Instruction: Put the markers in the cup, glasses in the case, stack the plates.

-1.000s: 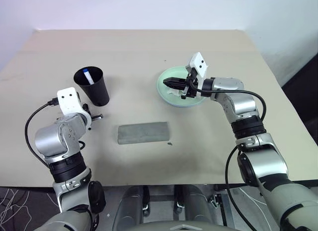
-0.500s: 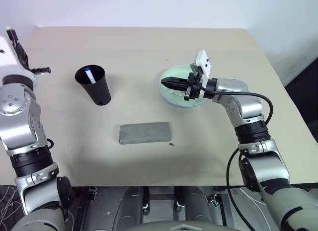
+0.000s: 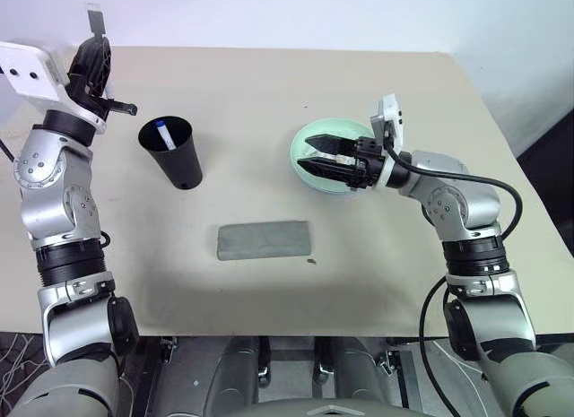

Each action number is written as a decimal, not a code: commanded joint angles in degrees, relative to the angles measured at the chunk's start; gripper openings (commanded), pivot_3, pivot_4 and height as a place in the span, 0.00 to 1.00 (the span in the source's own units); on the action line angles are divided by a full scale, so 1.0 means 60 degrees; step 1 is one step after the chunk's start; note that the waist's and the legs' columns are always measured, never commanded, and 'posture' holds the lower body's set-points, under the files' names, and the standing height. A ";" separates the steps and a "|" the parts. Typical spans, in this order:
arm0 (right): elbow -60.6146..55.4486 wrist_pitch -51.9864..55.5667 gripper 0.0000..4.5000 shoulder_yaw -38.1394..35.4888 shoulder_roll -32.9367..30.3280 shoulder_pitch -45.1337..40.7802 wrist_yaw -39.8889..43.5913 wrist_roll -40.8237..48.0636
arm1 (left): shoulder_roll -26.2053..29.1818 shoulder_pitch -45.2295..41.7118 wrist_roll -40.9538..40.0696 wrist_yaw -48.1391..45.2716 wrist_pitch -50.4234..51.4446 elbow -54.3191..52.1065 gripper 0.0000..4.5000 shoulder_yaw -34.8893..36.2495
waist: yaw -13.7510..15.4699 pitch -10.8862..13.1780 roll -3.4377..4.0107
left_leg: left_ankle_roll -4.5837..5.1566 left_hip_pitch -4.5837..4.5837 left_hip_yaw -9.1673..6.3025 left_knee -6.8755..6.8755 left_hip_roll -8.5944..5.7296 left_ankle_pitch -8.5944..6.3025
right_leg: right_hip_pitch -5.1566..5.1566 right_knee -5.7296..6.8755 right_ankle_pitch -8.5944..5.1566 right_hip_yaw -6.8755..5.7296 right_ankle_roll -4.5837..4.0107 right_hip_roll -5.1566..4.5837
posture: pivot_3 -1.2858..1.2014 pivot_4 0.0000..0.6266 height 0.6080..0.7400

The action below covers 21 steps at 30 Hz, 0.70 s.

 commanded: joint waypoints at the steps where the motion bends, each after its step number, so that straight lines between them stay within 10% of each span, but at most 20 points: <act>1: -0.0539 -0.0029 0.90 -0.0291 -0.0220 -0.0005 -0.0075 0.0191 | -0.0072 -0.0181 -0.0313 -0.0386 -0.0423 0.0017 0.00 -0.0109 | 0.0001 0.0000 0.0000 | 0.0001 0.0000 0.0000 0.0005 0.0006 -0.0001 | 0.0002 -0.0001 0.0001 0.0000 0.0002 0.0009 | 0.52 0.24 0.55; 21: -0.0062 -0.1123 0.99 -0.0409 -0.0411 0.0032 -0.1323 -0.0712 | -0.0579 0.0954 -0.0014 -0.1029 -0.1328 0.0883 0.00 -0.0831 | 0.0014 0.0000 0.0000 | 0.0008 -0.0003 -0.0004 0.0045 0.0026 -0.0004 | 0.0013 -0.0002 0.0013 0.0001 -0.0006 0.0025 | 0.52 0.24 0.55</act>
